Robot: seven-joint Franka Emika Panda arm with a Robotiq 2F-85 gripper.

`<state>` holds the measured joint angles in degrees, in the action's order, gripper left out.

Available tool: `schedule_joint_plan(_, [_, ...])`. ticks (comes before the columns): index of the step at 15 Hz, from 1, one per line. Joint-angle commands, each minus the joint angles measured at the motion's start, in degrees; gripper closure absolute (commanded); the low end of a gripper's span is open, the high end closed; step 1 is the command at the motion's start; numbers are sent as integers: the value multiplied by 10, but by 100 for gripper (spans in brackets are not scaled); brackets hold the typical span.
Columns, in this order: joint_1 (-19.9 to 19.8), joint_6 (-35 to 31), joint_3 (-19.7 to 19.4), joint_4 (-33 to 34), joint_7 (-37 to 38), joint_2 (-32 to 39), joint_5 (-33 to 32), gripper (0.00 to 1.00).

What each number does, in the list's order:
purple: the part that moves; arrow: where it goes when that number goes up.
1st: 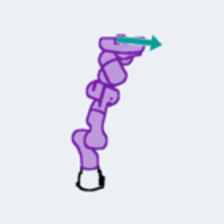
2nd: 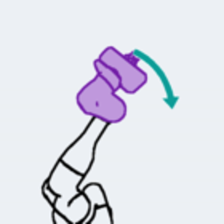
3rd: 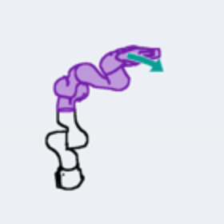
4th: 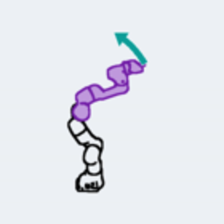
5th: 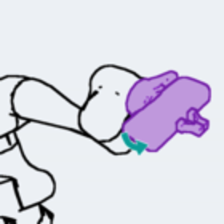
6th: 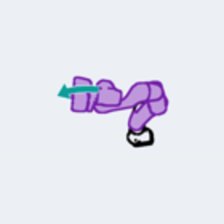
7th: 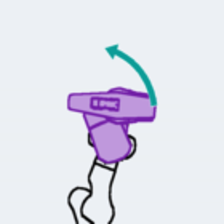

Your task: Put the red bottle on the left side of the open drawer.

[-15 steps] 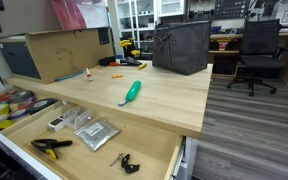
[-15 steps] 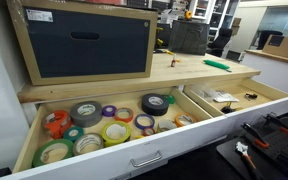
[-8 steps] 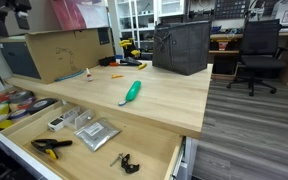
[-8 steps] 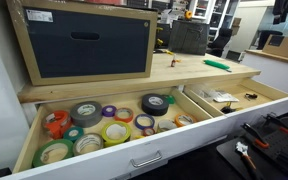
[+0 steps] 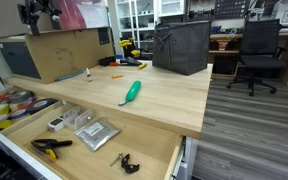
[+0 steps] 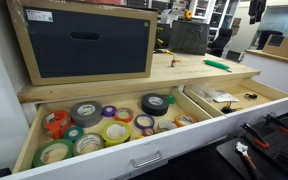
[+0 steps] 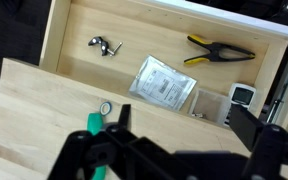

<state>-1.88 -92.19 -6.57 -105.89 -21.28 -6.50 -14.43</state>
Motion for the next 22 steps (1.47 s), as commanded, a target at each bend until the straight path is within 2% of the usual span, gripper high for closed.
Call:
schedule_joint_plan(1, [1, 12, 14, 77, -20, 67, 19, 0])
schedule_joint_plan(6, [0, 17, 37, 137, -29, 131, 31, 0])
schedule_joint_plan(13, [5, 14, 67, 185, -63, 200, 22, 0])
schedule_joint_plan(20, [15, 28, 83, 261, -55, 284, 13, 0])
schedule_joint_plan(22, [9, 52, 86, 283, -102, 291, 1, 0])
